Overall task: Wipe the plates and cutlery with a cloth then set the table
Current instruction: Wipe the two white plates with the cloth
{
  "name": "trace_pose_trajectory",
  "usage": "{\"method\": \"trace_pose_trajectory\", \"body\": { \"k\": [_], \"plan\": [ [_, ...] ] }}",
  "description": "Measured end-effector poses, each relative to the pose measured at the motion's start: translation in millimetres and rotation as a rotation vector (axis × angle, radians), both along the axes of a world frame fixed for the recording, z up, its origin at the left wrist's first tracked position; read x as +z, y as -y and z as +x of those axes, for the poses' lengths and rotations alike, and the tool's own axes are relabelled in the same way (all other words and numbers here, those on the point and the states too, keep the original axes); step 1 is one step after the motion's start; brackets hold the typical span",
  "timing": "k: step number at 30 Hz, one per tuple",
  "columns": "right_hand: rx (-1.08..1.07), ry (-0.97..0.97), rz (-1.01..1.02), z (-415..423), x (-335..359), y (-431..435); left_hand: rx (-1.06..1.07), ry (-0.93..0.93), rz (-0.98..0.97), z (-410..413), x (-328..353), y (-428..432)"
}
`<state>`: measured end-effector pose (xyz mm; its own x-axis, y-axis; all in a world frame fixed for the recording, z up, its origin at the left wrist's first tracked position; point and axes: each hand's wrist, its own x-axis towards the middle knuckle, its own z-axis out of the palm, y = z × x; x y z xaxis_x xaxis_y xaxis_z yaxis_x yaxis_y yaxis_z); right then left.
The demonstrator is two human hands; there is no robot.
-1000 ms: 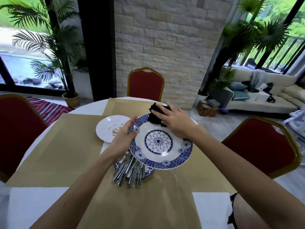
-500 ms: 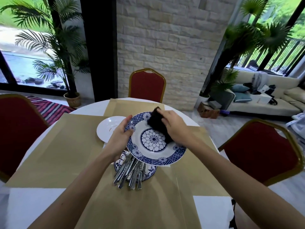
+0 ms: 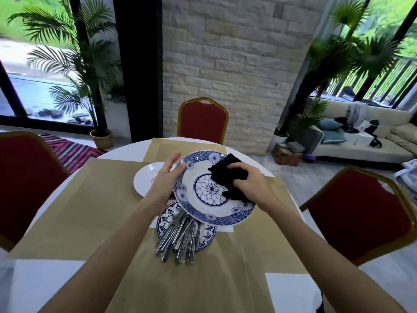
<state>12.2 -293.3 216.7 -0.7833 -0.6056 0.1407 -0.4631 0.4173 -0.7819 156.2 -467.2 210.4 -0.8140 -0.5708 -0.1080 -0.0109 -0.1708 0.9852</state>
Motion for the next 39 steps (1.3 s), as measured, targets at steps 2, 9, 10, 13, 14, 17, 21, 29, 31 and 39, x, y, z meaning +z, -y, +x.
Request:
{"method": "trace_pose_trajectory", "body": {
  "k": [2,9,10,13,14,17,21,29,31,39],
  "plan": [
    [-0.129,0.071,-0.108,0,-7,5,0.102,-0.022,0.046,-1,-5,-15],
    [-0.346,0.184,-0.271,23,-20,20,0.379,-0.024,-0.169,-6,-10,-72],
    [-0.316,0.173,-0.250,25,-20,19,0.394,-0.026,-0.181,-6,-9,-68],
    [-0.206,0.019,-0.003,20,-16,13,0.347,-0.050,-0.166,-6,-14,-50],
    [-0.176,-0.078,0.115,17,-15,12,0.308,-0.056,-0.168,-5,-16,-46],
    [-0.131,-0.462,0.473,10,-14,15,0.183,-0.061,-0.203,-3,-19,-46],
    [0.070,-0.608,0.610,22,-9,25,0.132,-0.079,-0.184,-3,-20,-48],
    [0.174,-0.818,0.828,11,-7,-12,0.122,-0.095,-0.213,11,-9,-27],
    [0.079,-0.828,0.751,10,-3,0,0.070,-0.107,-0.200,8,-6,-37],
    [0.430,-0.923,0.772,37,1,-5,0.157,-0.116,-0.175,12,-6,-20]
  ]
}}
